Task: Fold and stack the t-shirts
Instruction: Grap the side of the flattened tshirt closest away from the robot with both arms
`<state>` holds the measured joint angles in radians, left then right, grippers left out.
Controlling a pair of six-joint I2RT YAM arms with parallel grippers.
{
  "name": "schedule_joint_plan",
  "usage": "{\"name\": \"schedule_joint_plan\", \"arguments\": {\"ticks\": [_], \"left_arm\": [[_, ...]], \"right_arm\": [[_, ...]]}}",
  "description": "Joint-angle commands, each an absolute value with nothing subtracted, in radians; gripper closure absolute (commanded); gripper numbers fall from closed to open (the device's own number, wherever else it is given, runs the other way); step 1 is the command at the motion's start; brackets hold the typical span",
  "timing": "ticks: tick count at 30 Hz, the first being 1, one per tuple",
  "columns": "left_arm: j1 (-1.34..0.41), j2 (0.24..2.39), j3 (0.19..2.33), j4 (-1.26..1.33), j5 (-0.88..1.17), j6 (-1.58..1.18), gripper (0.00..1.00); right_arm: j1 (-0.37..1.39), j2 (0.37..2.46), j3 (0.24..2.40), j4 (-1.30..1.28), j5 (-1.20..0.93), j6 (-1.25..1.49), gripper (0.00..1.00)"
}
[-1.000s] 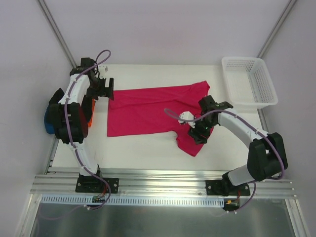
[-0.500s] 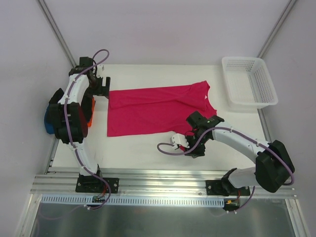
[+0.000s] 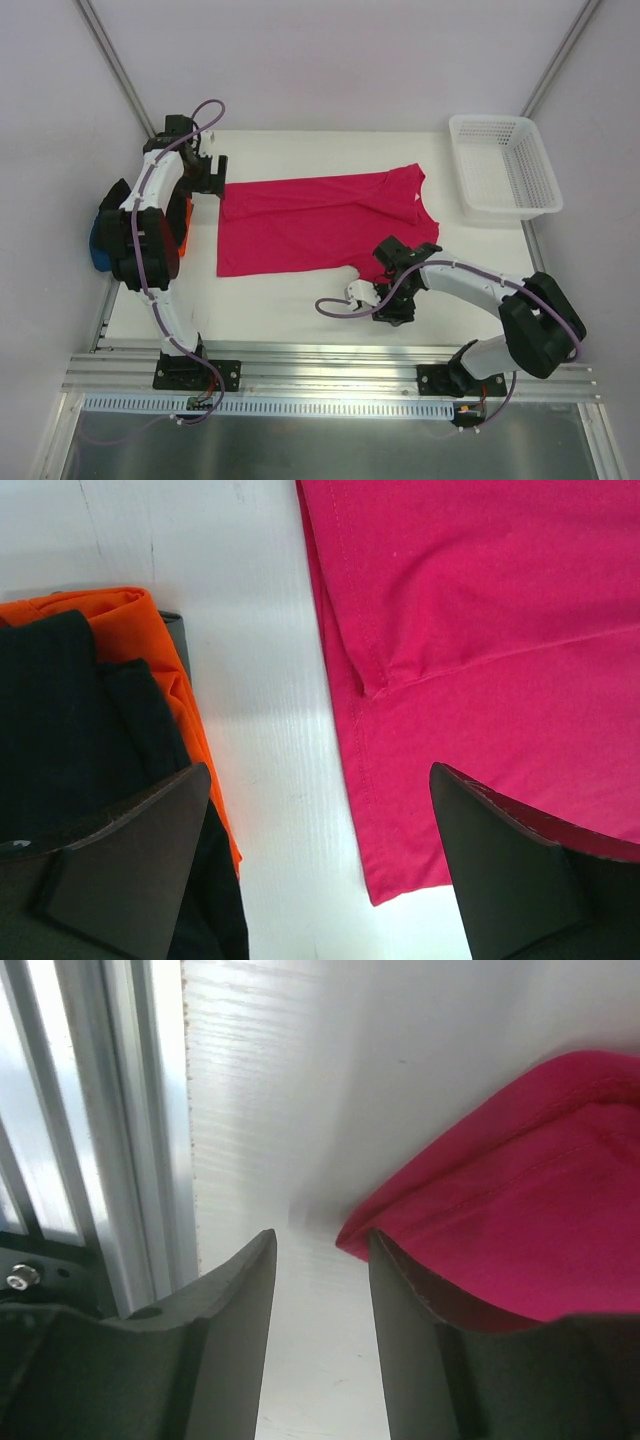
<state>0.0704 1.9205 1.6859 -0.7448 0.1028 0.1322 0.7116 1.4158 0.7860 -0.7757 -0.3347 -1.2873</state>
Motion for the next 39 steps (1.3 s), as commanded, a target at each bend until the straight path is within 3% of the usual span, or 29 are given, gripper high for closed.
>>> {"name": "schedule_joint_plan", "arguments": {"ticks": [1, 4, 7, 8, 23, 29, 34, 39], "left_arm": [[0.063, 1.887, 1.675, -0.752, 0.112, 0.109, 0.07], [0.061, 1.875, 1.655, -0.75, 0.112, 0.103, 0.08], [0.057, 1.858, 1.618, -0.749, 0.095, 0.115, 0.08], [0.055, 1.846, 1.606, -0.747, 0.088, 0.135, 0.09], [0.054, 1.488, 1.105, -0.6, 0.127, 0.676, 0.17], [0.054, 1.525, 1.114, -0.675, 0.191, 0.589, 0.17], [0.057, 1.629, 1.201, -0.86, 0.375, 0.448, 0.34], [0.055, 1.675, 1.207, -0.9, 0.482, 0.371, 0.4]], "right_arm": [[0.716, 1.442, 0.781, -0.723, -0.319, -1.278, 0.56], [0.716, 1.463, 0.781, -0.698, -0.302, -1.276, 0.66], [0.716, 1.471, 0.795, -0.68, -0.29, -1.267, 0.87], [0.715, 1.462, 0.802, -0.68, -0.287, -1.255, 0.99], [0.646, 1.419, 1.129, -0.836, -0.242, -1.175, 1.0], [0.635, 1.456, 1.132, -0.819, -0.239, -1.161, 0.99], [0.626, 1.483, 1.161, -0.81, -0.239, -1.147, 0.99], [0.624, 1.505, 1.183, -0.811, -0.239, -1.147, 0.99]]}}
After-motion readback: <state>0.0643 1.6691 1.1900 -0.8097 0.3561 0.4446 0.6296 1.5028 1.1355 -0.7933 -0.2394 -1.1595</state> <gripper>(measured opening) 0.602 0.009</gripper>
